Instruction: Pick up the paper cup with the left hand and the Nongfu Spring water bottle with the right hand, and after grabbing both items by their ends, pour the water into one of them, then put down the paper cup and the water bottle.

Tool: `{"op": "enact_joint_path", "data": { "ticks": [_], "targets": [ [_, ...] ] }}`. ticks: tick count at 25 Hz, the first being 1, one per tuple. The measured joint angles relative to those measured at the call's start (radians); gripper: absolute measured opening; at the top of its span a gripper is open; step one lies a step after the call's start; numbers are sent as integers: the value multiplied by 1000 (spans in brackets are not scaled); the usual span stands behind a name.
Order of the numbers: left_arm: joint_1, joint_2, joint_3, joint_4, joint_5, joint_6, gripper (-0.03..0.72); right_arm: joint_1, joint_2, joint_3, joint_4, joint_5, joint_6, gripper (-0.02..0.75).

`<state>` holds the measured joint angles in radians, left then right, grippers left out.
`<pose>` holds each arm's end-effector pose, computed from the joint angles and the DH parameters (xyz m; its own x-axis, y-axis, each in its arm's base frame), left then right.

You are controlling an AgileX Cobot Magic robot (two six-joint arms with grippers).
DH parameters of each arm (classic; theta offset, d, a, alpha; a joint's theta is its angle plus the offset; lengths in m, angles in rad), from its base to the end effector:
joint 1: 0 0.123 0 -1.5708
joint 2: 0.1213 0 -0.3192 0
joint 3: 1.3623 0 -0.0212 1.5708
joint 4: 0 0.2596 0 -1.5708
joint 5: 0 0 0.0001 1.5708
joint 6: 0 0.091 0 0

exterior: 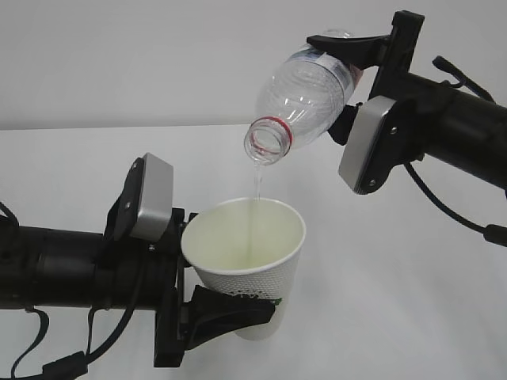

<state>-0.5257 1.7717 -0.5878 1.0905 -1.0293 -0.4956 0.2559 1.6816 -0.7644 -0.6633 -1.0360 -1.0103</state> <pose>0.2178 -0.2063 0.1791 -0.0966 0.2669 -0.9589 0.9872 0.1485 -0.0581 0.3178 0.1329 0.2637 0.7297 -0.6714 -0.1296 -0.0395 0.1479 -0.9882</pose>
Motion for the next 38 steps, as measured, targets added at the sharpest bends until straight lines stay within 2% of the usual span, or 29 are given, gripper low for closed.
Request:
{"op": "enact_joint_path", "data": {
  "ticks": [38],
  "targets": [
    [0,0,0,0,0,0,529,0,0,0,0,-20,-11,470]
  ]
}}
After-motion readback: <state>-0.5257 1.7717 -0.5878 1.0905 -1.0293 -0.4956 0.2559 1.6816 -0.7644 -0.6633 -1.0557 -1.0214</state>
